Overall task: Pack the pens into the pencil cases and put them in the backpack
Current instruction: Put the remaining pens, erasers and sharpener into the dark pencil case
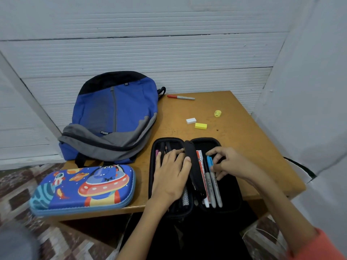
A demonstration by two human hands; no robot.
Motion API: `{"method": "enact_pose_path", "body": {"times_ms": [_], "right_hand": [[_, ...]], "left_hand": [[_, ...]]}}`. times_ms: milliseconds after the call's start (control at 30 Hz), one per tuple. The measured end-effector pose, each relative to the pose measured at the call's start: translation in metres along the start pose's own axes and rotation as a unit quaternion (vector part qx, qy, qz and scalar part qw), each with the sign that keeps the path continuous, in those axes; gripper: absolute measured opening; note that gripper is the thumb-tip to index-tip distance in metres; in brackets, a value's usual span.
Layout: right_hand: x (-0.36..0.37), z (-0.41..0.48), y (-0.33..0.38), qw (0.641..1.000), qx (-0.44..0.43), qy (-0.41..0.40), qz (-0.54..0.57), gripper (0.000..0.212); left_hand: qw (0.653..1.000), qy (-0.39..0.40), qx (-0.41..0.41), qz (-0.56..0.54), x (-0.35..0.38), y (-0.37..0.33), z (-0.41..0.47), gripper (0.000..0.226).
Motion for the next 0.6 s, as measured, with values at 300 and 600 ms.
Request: {"method": "enact_pose_path", "body": {"times_ms": [300,600], "right_hand": [[0.0094,-0.0028,-0.0017,1.0,0.011,0.009,-0.008,0.054],[0.0078,-0.001,-0.0019,0.999,0.004,0.029,-0.022,0.057]], "left_hand": [[1.0,0.003,0.001,0.008,0.002,0.0019,0.0006,0.068],[1.0,0.002,0.001,0.007,0.0019,0.0017,0.0003,0.062]]}}
Point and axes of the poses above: each hand's wrist, its own z-axis towards the middle knuckle, its own x-axis out of the palm, y = z × x, the point moved 3 cm from there along z, towards the middle knuckle, and after that the axes turned 1 degree about -x, right-handed, at the moved point
